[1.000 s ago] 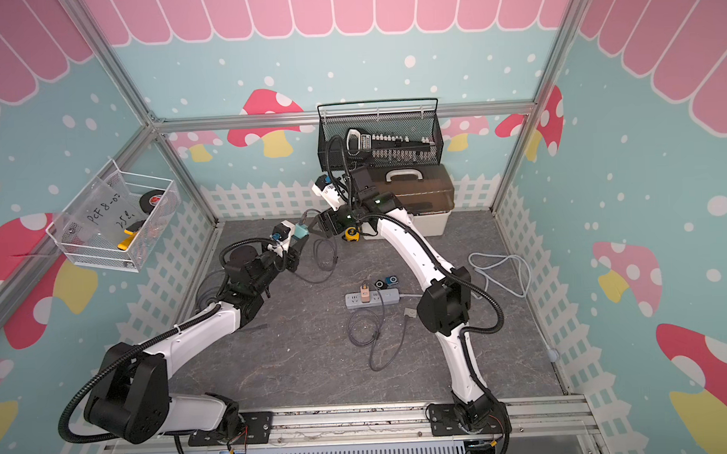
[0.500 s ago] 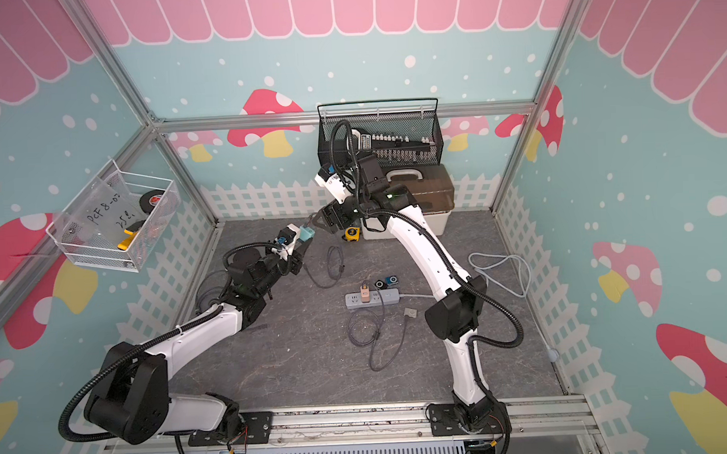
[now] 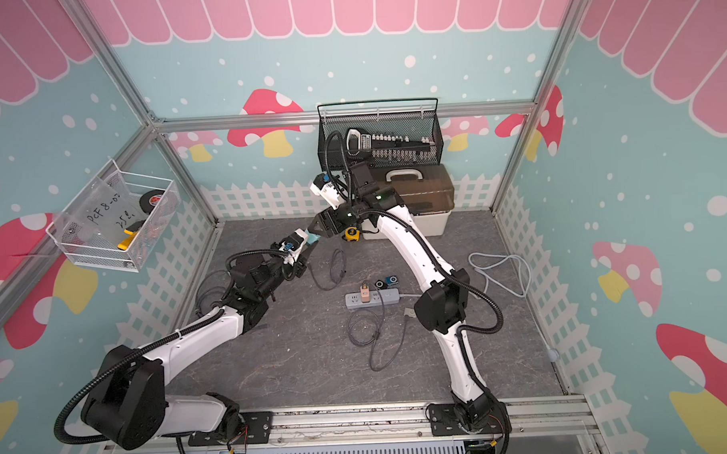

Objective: Charge mp3
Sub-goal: Pick up the plug from the center of the board.

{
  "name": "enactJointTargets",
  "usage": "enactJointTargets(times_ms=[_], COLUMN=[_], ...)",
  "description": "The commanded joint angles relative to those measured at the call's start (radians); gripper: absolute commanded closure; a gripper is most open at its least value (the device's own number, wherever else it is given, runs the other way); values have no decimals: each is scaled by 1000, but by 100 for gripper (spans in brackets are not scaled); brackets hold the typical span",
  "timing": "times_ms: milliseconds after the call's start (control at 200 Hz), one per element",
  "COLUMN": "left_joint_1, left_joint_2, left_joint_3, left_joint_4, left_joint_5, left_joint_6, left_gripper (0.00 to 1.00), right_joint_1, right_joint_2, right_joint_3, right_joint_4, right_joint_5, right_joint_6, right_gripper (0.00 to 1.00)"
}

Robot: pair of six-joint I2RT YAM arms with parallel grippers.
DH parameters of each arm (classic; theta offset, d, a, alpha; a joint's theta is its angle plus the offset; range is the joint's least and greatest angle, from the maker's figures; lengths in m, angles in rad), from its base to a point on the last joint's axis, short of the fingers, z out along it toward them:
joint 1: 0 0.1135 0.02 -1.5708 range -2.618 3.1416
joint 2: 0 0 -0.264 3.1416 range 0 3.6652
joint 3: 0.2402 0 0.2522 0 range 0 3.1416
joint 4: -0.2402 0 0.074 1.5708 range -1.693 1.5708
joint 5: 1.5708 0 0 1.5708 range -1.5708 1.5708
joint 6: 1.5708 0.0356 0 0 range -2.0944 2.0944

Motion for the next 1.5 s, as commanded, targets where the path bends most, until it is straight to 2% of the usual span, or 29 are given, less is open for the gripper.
enactJointTargets(times_ms=[0,175,275,570,695,770,845,895,1001,1056,1071,1121,1201,1266,1496], left_joint_1=[-2,-40,-43,-49,-54,-54,-54,-52,-44,-34,-30,-14,-12,28,70], left_joint_2=[-21,-10,-2,10,12,14,16,16,5,-5,-8,-21,-45,-65,-98], left_joint_3=[-5,1,5,12,15,18,26,27,26,27,28,31,29,25,18], left_joint_4=[43,44,54,69,62,50,30,30,30,19,14,-13,-57,-86,-174], left_joint_5=[-2,-18,-22,-49,-55,-56,-67,-83,-105,-115,-113,-95,-79,-72,-34], left_joint_6=[47,80,84,107,116,114,106,84,31,-16,-32,-65,-139,-176,-243], left_gripper=[88,87,87,87,84,77,61,51,36,22,11,2,1,1,2], right_joint_1=[10,10,11,9,8,7,2,-5,-38,-61,-66,-79,-98,-115,-208], right_joint_2=[14,18,23,38,37,37,34,28,19,5,1,-20,-60,-96,-204], right_joint_3=[16,16,15,17,17,25,39,50,85,89,90,88,75,55,-49], right_joint_4=[-58,-88,-92,-115,-122,-122,-122,-120,-110,-95,-91,-88,-92,-91,-87], right_joint_5=[-78,-119,-137,-181,-173,-158,-117,-75,26,82,99,155,220,242,369], right_joint_6=[8,22,30,30,18,7,-10,-22,-41,-46,-49,-75,-139,-175,-237], right_gripper=[38,42,48,68,82,88,97,98,100,100,100,100,100,100,100])
